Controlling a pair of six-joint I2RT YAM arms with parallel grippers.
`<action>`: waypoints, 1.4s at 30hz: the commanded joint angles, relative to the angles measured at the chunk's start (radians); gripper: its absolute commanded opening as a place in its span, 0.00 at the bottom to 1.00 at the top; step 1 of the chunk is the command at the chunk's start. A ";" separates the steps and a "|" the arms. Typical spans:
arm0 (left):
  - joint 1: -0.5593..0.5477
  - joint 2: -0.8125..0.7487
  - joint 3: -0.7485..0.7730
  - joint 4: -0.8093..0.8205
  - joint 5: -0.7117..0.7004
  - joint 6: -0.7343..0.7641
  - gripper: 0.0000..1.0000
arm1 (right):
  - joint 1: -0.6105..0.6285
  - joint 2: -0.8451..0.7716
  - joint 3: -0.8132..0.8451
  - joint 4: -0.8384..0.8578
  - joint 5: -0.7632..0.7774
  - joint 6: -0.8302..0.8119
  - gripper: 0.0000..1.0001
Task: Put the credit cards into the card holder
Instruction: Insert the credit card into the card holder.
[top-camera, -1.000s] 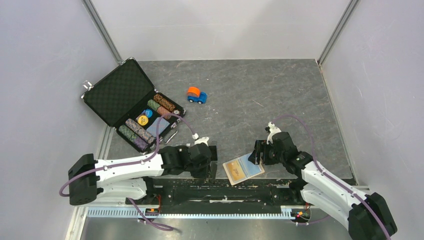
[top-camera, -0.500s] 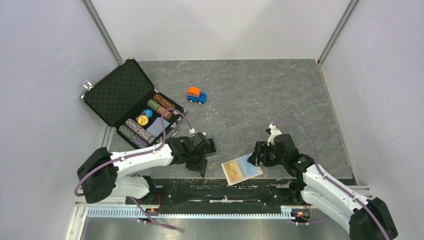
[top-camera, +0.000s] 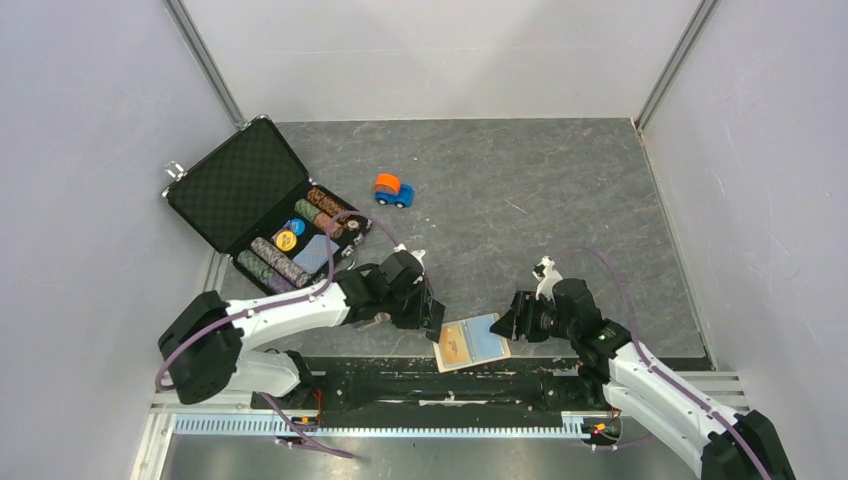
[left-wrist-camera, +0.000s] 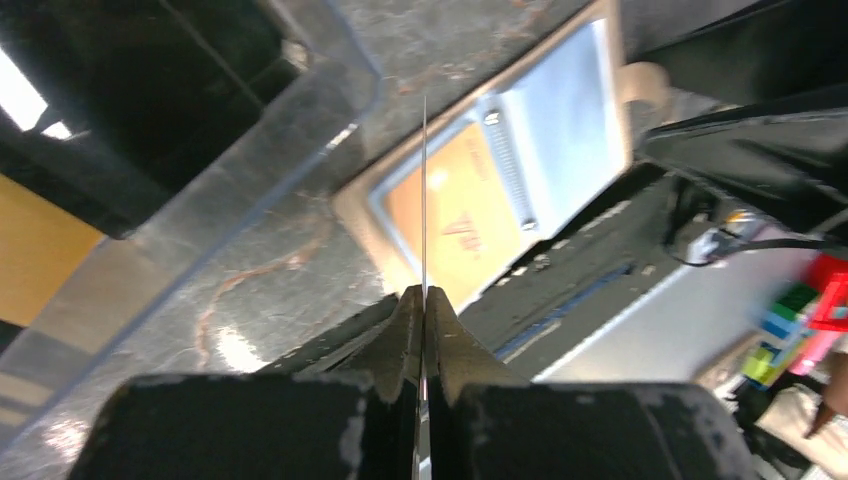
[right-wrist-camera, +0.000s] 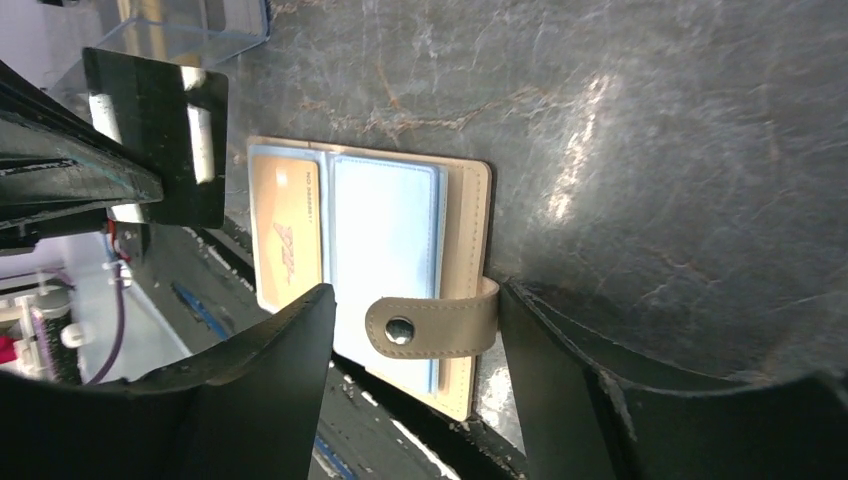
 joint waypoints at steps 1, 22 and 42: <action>-0.015 -0.097 -0.071 0.232 0.074 -0.145 0.02 | 0.007 -0.011 -0.106 -0.110 -0.055 0.074 0.63; -0.189 -0.071 -0.241 0.477 -0.109 -0.377 0.02 | 0.007 -0.051 -0.191 -0.077 -0.072 0.104 0.37; -0.200 -0.019 -0.298 0.624 -0.099 -0.440 0.02 | 0.006 -0.061 -0.201 -0.076 -0.076 0.099 0.34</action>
